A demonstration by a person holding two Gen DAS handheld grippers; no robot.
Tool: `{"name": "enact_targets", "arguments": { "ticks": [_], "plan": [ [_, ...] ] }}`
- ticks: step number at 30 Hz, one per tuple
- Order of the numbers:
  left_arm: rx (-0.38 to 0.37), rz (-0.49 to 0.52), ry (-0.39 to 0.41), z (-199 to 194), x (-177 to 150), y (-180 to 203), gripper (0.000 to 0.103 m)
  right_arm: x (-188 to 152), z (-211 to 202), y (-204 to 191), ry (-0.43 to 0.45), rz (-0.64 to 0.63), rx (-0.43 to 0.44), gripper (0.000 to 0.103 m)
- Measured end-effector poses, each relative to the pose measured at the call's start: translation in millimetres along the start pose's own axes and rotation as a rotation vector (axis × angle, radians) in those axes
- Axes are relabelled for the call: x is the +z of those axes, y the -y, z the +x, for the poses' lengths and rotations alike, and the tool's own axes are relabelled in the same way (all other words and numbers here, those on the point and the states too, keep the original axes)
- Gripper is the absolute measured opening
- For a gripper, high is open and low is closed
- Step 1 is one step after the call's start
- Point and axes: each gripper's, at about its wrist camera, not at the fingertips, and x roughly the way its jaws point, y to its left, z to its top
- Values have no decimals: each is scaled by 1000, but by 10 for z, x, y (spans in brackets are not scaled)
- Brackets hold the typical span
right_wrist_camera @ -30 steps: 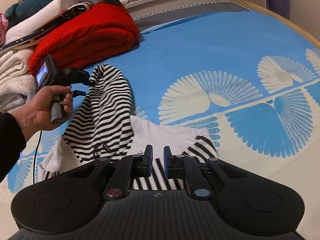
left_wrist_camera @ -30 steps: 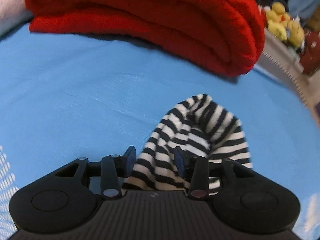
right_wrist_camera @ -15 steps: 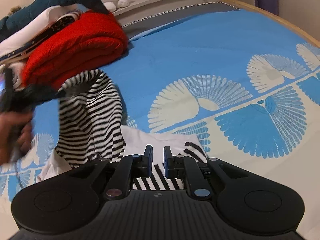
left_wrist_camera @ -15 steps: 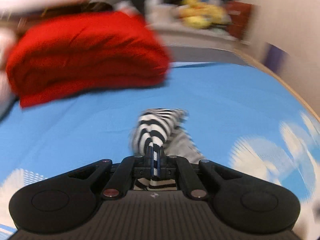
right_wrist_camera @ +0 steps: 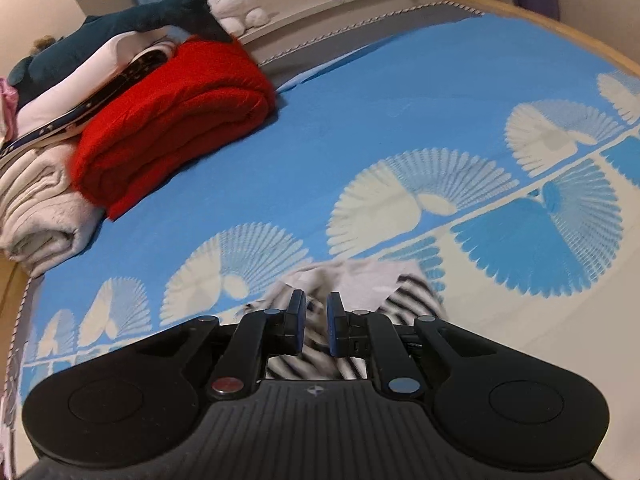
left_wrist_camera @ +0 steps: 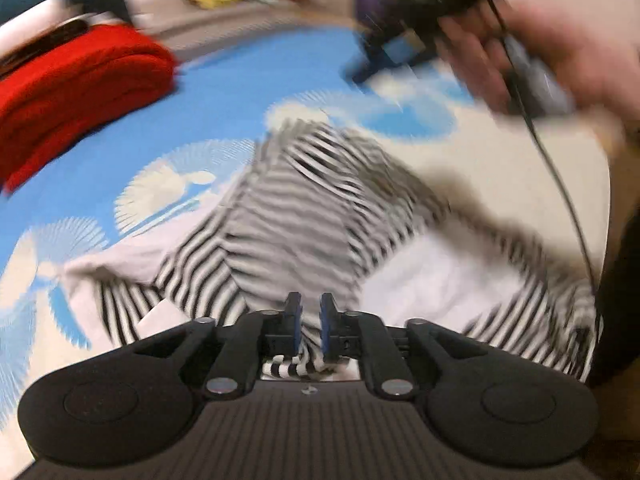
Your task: Fold small clothes
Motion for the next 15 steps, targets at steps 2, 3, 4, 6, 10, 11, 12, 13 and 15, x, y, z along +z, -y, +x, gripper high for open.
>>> {"name": "enact_targets", "arguments": {
  "ticks": [2,3,4,6,10,11,12,13,15],
  "plan": [
    [11,-206,29,-1,15,-299,19,-43,21,-20,-14,-3,16,12],
    [34,-279,23,35,20,-390,19,-69,46,-21,-28,-3,21,12],
    [59,-352,23,115,69,-500,19,-100,82,-15,-45,2,21,12],
    [54,-499,-7,302,61,-698,20,-155,169,16,-82,16,13,13],
    [-7,-665,-177,658,-35,-937,33,-260,413,88,-165,48,1,30],
    [5,-693,-211,722,-70,-982,43,-289,472,99,-185,60,1,34],
    [14,-713,-235,787,-76,-1010,46,-311,535,104,-208,72,4,35],
    [18,-718,-254,842,-72,-1035,46,-340,573,97,-218,80,10,35],
    [32,-719,-283,919,-81,-1070,46,-369,628,59,-226,90,24,35]
  ]
}}
